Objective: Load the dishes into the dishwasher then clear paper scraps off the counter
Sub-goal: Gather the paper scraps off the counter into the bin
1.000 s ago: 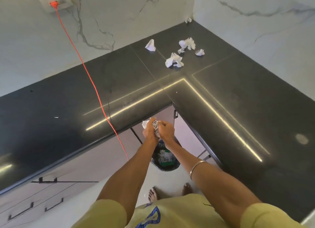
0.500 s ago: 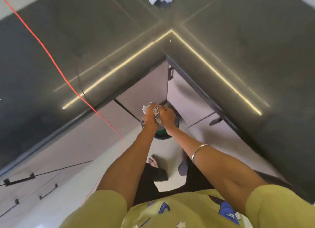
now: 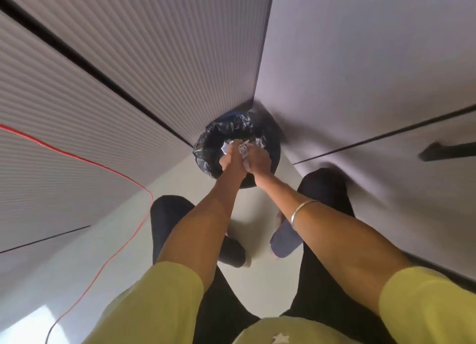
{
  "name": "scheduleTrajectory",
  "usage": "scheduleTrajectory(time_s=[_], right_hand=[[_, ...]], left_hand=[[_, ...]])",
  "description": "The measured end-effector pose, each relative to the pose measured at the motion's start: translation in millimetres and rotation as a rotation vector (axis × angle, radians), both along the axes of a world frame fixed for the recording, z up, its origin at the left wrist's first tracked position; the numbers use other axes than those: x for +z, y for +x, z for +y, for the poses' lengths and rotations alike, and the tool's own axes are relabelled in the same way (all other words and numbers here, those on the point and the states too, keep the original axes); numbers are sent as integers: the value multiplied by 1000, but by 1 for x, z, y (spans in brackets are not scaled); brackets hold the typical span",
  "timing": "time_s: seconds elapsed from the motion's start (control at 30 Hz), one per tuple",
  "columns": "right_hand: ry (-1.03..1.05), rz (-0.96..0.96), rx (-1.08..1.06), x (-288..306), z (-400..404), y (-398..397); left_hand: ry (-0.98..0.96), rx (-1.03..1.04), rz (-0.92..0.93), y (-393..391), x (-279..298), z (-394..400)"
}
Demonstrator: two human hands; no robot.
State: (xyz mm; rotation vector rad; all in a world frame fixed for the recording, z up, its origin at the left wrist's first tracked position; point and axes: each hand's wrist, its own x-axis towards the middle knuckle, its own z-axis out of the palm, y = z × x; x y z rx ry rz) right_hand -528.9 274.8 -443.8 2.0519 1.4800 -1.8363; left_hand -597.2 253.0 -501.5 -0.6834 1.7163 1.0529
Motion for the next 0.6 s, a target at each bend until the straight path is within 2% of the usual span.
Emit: scheduleTrajectory(time_s=[0.17,0.2,0.3,0.43,0.6], right_hand=[[-108,23,-193,-70,8,2],[-147,29,-218,-82,9,3],[-205,12,-259,-101,11,11],[-130,-48,-318,-56,5,23],[-88,-114,-198,31,-10,40]], left_hand=[[75,-19,-128,-5,-27,2],[132,47,-185,-10,-39,0],[224,203,-219,-10,-7,-5],[204,318,-152,-8,28,-20],[217,192,-106,8,137,-46]])
